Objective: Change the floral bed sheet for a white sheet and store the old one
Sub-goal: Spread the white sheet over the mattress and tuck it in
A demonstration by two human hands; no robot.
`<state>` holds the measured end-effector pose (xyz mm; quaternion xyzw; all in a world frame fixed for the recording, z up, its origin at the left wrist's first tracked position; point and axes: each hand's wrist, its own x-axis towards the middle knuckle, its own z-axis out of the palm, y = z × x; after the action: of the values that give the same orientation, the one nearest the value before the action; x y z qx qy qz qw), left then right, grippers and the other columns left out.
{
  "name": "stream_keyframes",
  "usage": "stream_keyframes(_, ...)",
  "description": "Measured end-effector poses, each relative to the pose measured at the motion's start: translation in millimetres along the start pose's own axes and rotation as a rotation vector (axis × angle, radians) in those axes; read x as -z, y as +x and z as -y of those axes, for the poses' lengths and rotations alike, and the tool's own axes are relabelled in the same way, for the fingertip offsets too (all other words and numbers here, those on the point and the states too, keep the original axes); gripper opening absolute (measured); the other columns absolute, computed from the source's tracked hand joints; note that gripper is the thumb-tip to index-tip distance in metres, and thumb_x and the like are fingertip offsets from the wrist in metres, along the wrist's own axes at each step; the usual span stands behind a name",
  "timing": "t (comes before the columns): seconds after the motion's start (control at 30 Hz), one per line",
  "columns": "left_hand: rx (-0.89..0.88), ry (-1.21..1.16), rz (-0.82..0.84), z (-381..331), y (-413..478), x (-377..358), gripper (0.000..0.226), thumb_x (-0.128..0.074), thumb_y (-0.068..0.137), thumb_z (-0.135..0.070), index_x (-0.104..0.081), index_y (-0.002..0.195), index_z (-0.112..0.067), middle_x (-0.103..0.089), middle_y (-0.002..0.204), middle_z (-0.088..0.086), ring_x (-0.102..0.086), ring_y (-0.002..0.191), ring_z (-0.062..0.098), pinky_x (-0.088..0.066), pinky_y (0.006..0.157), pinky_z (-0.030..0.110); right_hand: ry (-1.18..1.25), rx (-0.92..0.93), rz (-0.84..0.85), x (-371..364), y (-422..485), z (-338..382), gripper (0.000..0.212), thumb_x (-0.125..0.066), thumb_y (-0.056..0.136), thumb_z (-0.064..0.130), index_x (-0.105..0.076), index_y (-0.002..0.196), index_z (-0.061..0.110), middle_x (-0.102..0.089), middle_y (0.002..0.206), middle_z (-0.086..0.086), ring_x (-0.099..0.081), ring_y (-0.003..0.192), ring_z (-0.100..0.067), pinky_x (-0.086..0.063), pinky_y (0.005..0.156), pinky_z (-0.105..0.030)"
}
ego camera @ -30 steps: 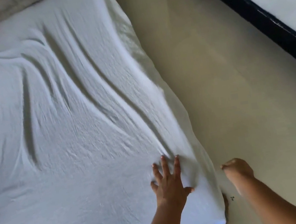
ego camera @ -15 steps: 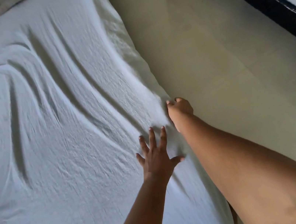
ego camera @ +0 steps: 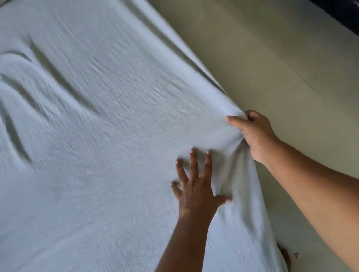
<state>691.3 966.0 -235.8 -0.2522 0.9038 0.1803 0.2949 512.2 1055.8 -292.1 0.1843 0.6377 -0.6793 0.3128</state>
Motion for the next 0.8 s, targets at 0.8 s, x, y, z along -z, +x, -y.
stream_keyframes(0.8,-0.130,0.083,-0.013,11,-2,-12,0.111,-0.062,0.085,-0.063,0.019,0.155,-0.036,0.033,0.161,-0.009,0.031,0.148,0.028,-0.012,0.118,0.068,-0.963,0.425,-0.120,-28,-26,-6,0.039,-0.073,0.087,0.021,-0.062,0.124,0.014,-0.057,0.127,-0.015,-0.057,0.116,-0.038,-0.045,0.099,-0.041)
